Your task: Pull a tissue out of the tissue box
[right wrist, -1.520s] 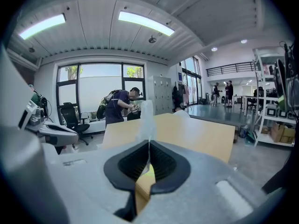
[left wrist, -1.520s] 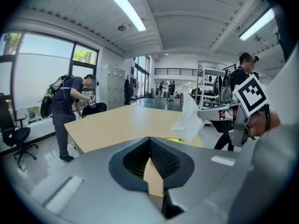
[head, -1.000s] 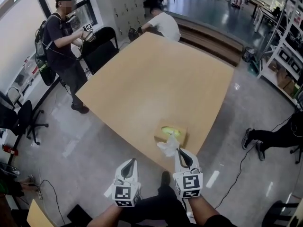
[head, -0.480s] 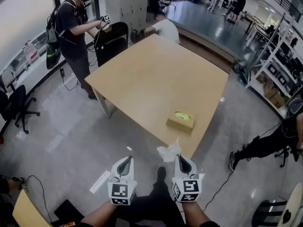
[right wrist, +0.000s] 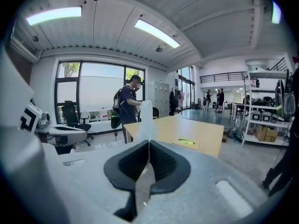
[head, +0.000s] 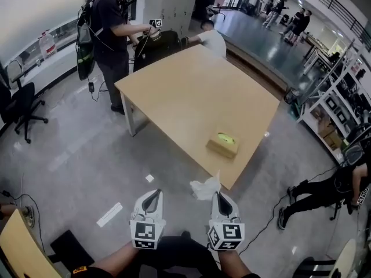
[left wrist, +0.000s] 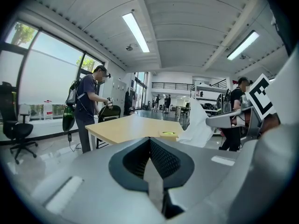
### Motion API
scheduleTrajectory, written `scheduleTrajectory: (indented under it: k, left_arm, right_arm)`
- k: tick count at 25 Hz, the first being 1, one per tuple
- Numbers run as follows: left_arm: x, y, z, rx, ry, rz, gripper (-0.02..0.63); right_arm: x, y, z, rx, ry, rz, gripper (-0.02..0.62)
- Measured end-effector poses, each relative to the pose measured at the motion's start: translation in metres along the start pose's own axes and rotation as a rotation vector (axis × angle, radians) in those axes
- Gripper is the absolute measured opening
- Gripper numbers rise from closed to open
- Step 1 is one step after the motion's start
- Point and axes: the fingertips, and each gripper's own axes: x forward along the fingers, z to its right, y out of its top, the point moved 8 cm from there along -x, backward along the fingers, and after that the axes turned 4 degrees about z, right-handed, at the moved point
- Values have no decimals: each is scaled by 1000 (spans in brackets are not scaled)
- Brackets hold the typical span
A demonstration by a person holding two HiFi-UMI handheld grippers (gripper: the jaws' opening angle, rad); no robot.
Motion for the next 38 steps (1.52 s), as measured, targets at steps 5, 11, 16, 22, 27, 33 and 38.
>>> scheduleTrajectory:
  k: [5, 11, 16, 22, 27, 33, 38]
  left_arm:
    - [-6, 8, 25, -13, 2, 24, 18]
    - [-11, 9, 54, -4, 13, 28, 18]
    - [-17, 6, 67, 3, 50, 11, 18]
    - [-27, 3, 74, 2, 72, -1, 17]
    - [-30, 2, 74, -6, 81, -3, 18]
    - [-26, -1, 68, -6, 73, 0, 18]
    - [-23, 4, 59, -13, 65, 1, 18]
  right_arm:
    - [-18, 9, 8, -22, 23, 38, -3]
    - [-37, 2, 20, -27, 57, 42, -3]
    - [-47, -1, 30, -34, 93, 33, -5]
    - [-54, -4, 31, -39, 115, 27, -5]
    - [-55, -3, 31, -45, 120, 25, -5]
    - [-50, -4, 31, -52, 114, 26, -5]
    - [-46, 1, 25, -50, 111, 28, -5]
